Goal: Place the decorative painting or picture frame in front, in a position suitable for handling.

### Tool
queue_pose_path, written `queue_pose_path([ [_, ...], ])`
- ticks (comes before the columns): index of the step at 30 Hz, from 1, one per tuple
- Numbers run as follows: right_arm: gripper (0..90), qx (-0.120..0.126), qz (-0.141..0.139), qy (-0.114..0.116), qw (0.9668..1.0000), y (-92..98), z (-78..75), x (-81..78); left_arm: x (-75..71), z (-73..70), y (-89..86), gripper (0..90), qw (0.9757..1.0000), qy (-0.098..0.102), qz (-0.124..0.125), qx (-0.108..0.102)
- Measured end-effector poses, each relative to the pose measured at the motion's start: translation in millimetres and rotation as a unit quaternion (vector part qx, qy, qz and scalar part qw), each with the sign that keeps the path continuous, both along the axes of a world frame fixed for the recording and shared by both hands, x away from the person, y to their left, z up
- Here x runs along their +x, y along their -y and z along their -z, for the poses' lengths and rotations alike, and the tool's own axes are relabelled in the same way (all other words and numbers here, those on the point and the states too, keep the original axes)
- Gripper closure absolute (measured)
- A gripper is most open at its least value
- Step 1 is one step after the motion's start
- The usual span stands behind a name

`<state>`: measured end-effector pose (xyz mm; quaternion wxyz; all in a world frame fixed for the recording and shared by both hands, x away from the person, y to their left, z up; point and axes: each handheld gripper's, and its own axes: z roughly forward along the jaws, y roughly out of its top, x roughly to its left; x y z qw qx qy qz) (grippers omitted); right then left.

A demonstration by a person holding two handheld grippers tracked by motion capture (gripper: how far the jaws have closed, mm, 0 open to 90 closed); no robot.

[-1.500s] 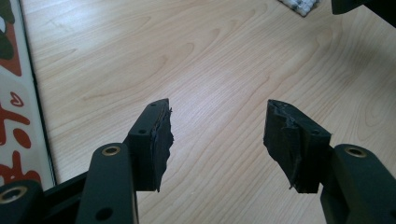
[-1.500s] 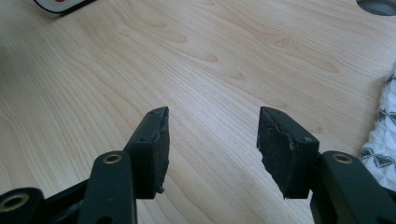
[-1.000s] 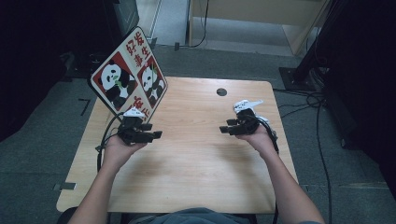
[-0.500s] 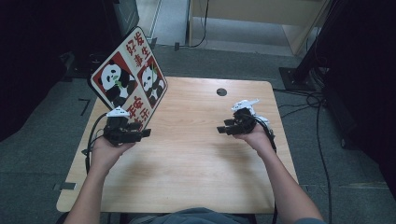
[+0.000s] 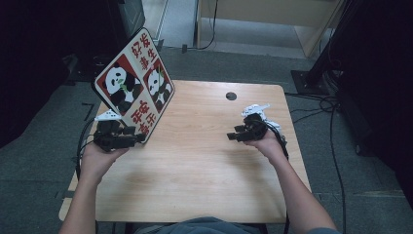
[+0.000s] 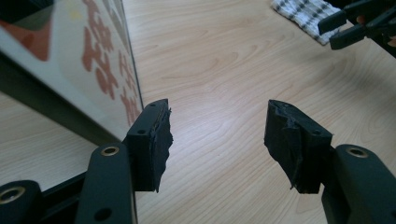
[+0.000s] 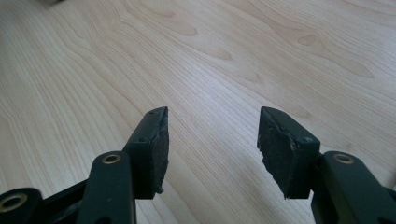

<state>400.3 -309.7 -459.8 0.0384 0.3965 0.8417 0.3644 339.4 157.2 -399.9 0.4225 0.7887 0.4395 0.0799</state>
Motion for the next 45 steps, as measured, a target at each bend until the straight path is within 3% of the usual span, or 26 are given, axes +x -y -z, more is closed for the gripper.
queue_pose_path([
  [15, 44.3, 0.0, 0.011, 0.0, 0.9999, 6.6, 0.6, -3.3, -0.7, -7.6, -38.1, 41.7, 0.9992, -0.004, -0.037, -0.013],
  [34, 44.3, 0.013, 0.03, 0.027, 0.9991, 22.0, -4.3, -17.9, 26.4, -13.6, -52.1, 41.8, 0.9986, -0.008, -0.05, -0.016],
  [39, 44.1, 0.014, 0.031, 0.031, 0.9989, 23.1, -5.3, -19.0, 34.4, -24.9, -54.8, 41.8, 0.9983, 0.0, -0.055, -0.019],
  [40, 44.1, 0.014, 0.031, 0.032, 0.9989, 23.3, -5.4, -19.1, 37.9, -31.8, -54.5, 41.9, 0.9985, 0.001, -0.054, -0.009],
  [45, 44.1, 0.013, 0.033, 0.033, 0.9988, 25.2, -4.7, -18.2, 47.8, -51.1, -55.8, 41.9, 0.9985, 0.0, -0.054, -0.006],
])
